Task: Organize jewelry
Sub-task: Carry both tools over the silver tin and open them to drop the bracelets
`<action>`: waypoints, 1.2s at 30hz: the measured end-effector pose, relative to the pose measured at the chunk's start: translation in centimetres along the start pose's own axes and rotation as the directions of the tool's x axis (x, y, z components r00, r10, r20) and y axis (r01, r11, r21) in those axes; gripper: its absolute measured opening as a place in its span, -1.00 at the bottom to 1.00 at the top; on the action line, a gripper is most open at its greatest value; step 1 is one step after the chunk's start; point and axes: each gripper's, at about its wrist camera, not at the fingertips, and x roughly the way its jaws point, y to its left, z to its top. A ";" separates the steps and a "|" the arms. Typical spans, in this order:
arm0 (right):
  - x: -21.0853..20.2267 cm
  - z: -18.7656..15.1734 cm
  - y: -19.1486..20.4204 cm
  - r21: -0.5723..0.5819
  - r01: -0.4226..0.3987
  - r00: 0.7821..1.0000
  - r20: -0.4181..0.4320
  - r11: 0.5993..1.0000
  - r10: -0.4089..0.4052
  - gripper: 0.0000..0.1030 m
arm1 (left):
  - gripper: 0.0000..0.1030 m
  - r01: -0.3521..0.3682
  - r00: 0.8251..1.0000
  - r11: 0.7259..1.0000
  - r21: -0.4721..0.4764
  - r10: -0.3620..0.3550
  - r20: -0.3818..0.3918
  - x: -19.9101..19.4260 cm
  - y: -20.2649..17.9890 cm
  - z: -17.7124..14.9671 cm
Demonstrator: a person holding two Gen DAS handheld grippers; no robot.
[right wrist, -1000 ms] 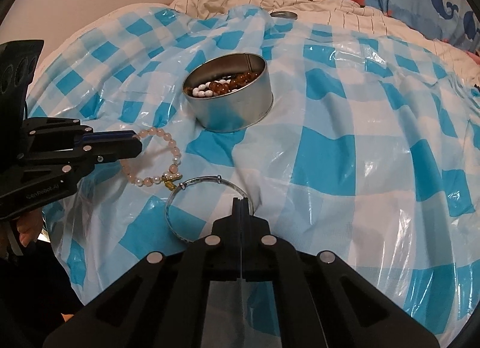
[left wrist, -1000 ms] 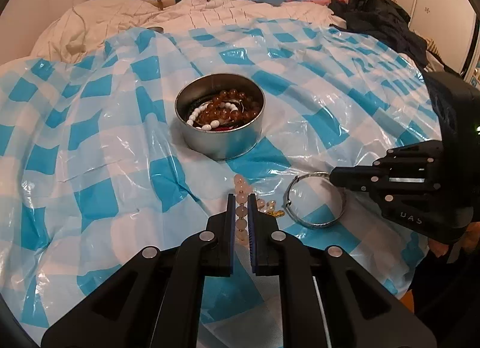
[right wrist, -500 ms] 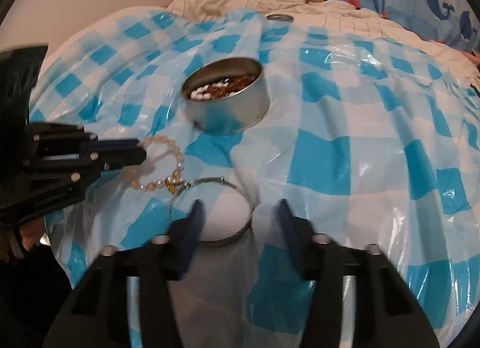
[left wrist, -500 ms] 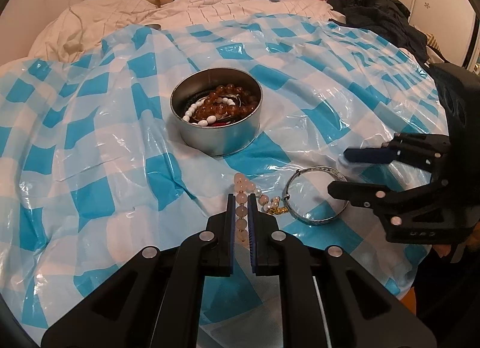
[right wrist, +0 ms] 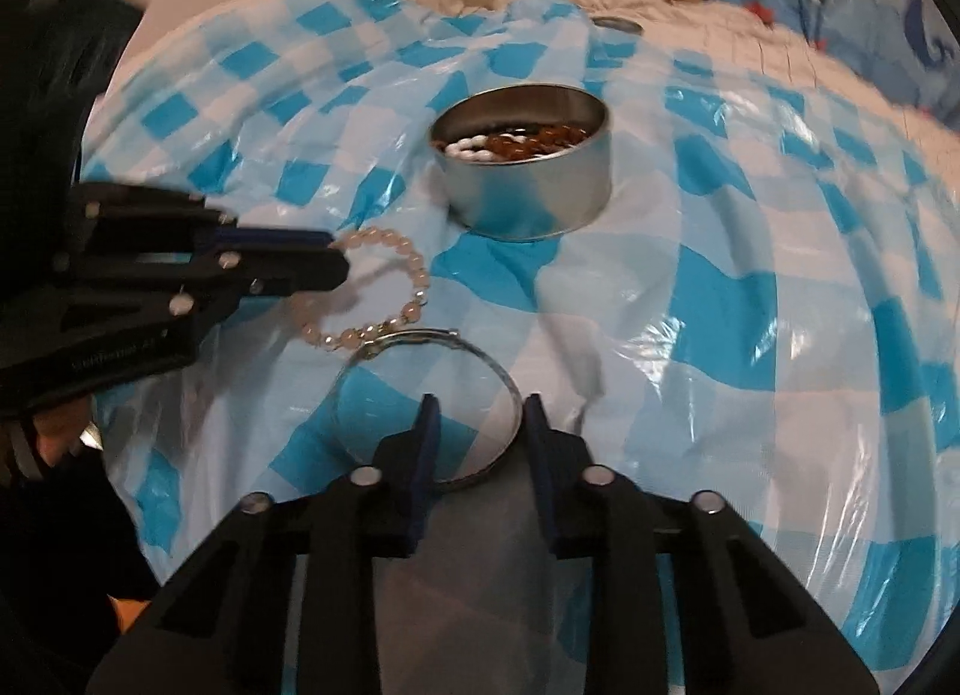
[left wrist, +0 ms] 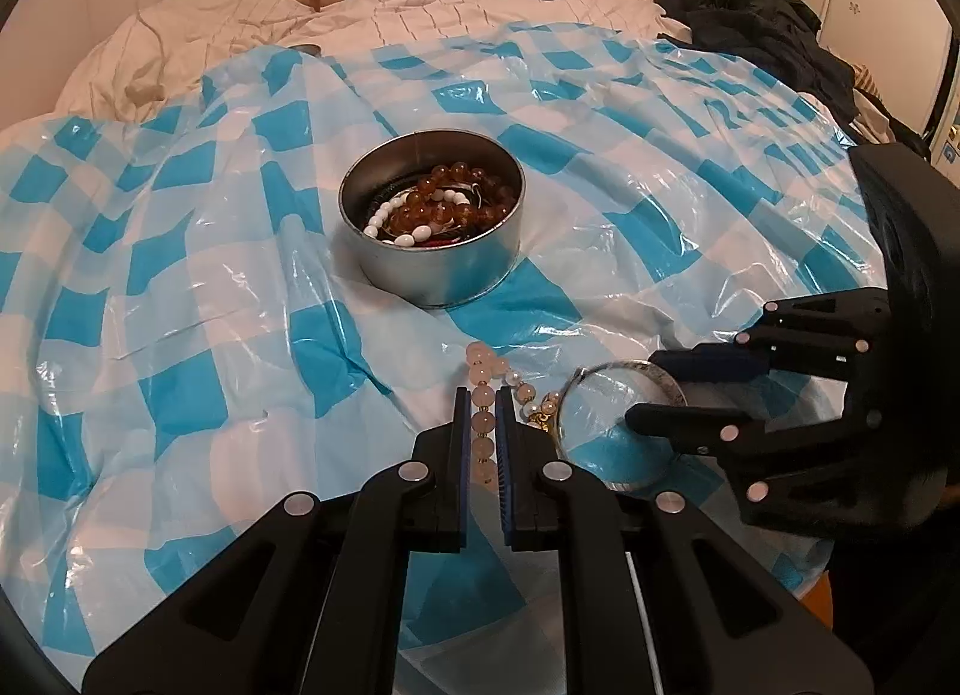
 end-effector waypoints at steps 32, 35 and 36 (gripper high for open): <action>-4.6 1.4 -1.6 0.056 0.114 0.955 0.271 0.992 -0.125 -0.91 | -0.87 -0.018 0.993 1.000 0.009 0.017 0.115 -3.3 -0.5 3.1; -4.8 1.7 -2.1 0.082 0.106 0.949 0.289 0.991 -0.125 -0.91 | -0.87 -0.018 0.988 1.000 -0.002 0.018 0.153 -4.2 -0.3 4.0; -4.9 1.9 -2.3 0.091 0.104 0.947 0.295 0.990 -0.127 -0.91 | -0.87 -0.015 0.985 1.000 -0.010 0.017 0.174 -4.7 -0.1 4.4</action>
